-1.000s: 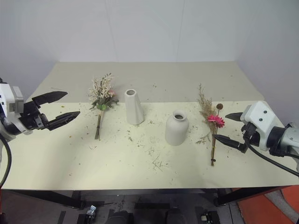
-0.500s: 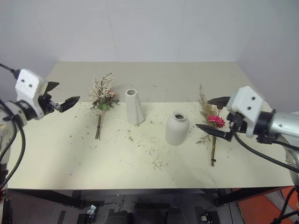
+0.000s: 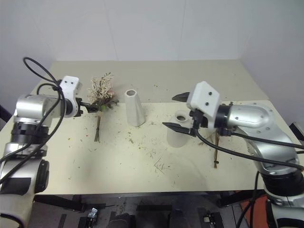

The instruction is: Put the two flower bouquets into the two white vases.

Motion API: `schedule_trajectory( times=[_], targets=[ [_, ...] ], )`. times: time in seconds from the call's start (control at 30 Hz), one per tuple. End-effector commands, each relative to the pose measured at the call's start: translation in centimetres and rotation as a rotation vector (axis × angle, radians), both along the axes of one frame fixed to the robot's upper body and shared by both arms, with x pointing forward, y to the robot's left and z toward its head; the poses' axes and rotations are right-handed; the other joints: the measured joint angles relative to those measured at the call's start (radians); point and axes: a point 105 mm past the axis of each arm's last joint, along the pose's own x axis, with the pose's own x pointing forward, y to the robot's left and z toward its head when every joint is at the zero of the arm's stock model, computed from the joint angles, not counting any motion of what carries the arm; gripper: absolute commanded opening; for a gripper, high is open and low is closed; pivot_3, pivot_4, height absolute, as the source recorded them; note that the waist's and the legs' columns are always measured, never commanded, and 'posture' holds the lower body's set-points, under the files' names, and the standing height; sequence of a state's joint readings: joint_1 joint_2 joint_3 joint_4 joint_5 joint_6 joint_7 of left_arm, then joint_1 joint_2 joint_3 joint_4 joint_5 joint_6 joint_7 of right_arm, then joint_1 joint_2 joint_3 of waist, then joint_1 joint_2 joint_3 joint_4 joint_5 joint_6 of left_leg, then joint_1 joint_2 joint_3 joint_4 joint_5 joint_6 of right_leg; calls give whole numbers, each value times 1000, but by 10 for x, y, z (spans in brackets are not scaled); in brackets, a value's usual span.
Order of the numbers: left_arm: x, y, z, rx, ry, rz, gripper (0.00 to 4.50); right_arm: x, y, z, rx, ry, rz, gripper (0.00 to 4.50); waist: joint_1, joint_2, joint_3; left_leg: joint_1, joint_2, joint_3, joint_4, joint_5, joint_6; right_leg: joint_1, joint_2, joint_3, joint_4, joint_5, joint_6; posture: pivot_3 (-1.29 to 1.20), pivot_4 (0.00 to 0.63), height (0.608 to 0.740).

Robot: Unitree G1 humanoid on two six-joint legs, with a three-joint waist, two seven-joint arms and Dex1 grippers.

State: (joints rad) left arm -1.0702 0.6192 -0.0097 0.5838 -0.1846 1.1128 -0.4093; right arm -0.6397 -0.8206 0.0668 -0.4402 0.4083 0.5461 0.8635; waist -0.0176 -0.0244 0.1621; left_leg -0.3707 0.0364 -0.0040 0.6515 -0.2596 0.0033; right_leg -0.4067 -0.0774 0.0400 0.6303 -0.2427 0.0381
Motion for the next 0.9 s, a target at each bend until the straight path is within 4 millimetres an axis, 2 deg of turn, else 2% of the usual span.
schedule_trajectory(
  times=[0.03,0.4,0.77,0.87,0.9],
  targets=[
    [12,10,14,-12,-55,62,4463,-3,2,12,14,-49,-6,4500,3,0,0,0,0,0,0,0,0,0,0,0,0,0,0,0,150,740],
    [27,-12,-14,-63,-4,-3,4463,-5,-5,6,5,-39,-52,4500,4,0,0,-1,-1,-1,0,0,0,1,-1,-2,0,0,1,0,150,740],
    [31,-25,-29,-73,14,-19,4463,-7,-11,2,-1,-28,-88,4500,4,0,0,-1,-1,-1,0,0,0,1,-1,-1,1,1,1,0,150,740],
    [33,-28,-30,-83,5,-20,3917,-7,-11,2,-2,-29,-90,4500,4,0,0,-1,-1,-1,0,0,0,1,-1,-1,1,1,1,0,150,740],
    [33,-29,-30,-80,2,-25,3589,-7,-11,2,-3,-29,-91,4500,4,0,0,-1,-1,-1,0,0,0,1,-1,-1,1,1,1,0,150,740]
  ],
)
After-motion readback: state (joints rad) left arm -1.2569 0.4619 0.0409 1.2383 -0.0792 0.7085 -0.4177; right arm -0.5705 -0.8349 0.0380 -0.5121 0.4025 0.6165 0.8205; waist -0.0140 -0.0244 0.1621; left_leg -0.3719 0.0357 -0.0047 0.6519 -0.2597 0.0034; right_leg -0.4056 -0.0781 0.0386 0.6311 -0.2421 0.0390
